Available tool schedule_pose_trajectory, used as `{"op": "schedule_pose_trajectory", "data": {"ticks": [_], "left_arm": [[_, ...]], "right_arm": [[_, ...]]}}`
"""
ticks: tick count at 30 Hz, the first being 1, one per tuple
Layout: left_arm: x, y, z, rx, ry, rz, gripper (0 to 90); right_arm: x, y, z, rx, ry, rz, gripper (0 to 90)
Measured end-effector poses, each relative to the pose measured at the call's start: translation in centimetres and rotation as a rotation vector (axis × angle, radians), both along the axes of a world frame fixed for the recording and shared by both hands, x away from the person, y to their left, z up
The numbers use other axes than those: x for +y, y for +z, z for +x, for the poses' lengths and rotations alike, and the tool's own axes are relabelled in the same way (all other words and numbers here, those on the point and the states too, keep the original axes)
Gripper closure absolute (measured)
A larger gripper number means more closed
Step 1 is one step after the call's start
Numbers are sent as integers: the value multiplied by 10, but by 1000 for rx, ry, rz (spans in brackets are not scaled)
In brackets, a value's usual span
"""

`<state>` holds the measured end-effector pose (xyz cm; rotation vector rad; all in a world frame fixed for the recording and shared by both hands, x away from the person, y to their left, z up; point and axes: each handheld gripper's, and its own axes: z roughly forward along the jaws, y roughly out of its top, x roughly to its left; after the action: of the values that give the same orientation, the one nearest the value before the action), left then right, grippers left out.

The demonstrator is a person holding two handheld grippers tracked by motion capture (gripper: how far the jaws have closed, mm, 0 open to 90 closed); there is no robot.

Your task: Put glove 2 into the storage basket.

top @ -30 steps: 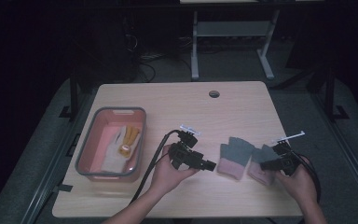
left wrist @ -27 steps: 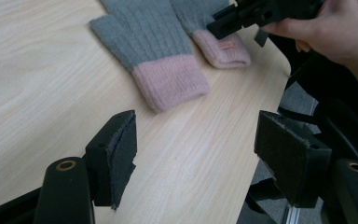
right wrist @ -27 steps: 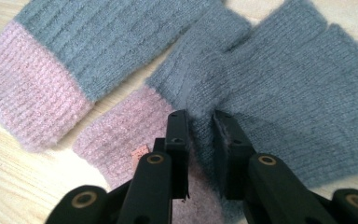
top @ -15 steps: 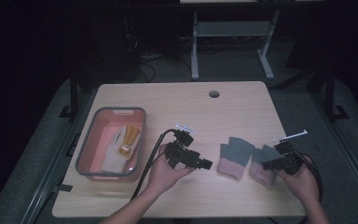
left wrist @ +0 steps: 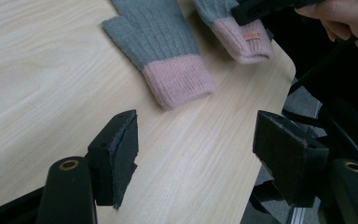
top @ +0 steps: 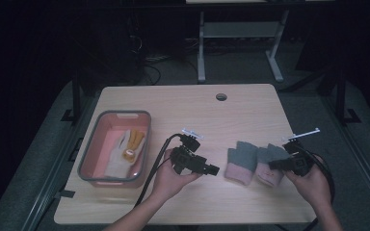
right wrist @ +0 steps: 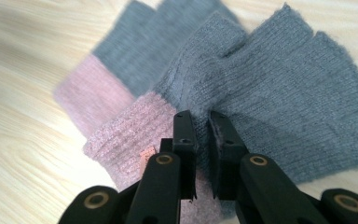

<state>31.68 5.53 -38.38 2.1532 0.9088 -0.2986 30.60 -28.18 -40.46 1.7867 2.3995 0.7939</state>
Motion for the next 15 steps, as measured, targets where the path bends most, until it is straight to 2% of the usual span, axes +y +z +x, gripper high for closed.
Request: {"op": "schedule_pose_trajectory", "data": {"ticks": [15], "left_arm": [[3, 0, 0, 3, 11, 0, 312]], "right_arm": [[55, 7, 19, -4, 50, -8, 823]]}}
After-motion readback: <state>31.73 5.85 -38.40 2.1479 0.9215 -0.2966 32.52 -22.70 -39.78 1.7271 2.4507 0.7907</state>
